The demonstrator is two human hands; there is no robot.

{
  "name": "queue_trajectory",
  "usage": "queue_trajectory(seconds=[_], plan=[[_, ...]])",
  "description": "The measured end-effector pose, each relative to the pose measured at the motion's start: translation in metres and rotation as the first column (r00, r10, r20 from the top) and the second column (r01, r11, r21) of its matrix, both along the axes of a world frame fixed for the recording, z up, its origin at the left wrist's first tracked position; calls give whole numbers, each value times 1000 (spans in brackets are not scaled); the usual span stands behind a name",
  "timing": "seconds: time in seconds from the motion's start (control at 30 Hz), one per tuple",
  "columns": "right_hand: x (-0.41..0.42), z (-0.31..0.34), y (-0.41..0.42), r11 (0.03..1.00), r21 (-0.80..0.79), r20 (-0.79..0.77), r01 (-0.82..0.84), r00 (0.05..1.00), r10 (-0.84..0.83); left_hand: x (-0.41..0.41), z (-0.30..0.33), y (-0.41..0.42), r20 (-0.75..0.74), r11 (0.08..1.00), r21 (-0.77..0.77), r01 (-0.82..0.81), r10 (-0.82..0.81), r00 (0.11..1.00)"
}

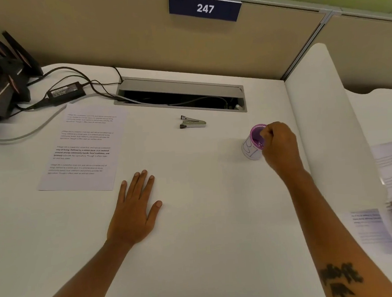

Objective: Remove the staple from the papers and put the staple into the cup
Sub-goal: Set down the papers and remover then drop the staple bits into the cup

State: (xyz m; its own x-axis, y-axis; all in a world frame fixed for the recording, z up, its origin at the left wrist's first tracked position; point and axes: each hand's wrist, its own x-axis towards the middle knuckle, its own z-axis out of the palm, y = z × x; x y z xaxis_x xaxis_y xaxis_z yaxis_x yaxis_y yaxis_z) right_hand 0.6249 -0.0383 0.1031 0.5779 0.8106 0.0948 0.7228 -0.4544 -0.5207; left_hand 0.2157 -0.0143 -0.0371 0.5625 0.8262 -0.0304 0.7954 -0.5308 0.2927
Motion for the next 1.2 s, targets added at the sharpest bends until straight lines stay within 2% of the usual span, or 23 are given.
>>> queue_trajectory(seconds=[0.23,0.77,0.93,1.03,1.2], plan=[[25,-7,12,998,-47,4,42,999,-42,0,-1,1,2,1000,4,3,-3,1000],[24,-17,-1,986,160,39,49,998,-55,1,-2,3,20,1000,10,10,-11,1000],[-24,-1,-18,958,287,217,23,972,-88,-15,27,32,26,997,50,58,-60,998],[-50,-23,-32,977,213,288,-14,956,-50,-11,15,22,24,999,6,39,-39,999],[-90,-63,-63,996,40,182,-74,981,65,1,-10,-6,66,995,-92,36,-30,997]])
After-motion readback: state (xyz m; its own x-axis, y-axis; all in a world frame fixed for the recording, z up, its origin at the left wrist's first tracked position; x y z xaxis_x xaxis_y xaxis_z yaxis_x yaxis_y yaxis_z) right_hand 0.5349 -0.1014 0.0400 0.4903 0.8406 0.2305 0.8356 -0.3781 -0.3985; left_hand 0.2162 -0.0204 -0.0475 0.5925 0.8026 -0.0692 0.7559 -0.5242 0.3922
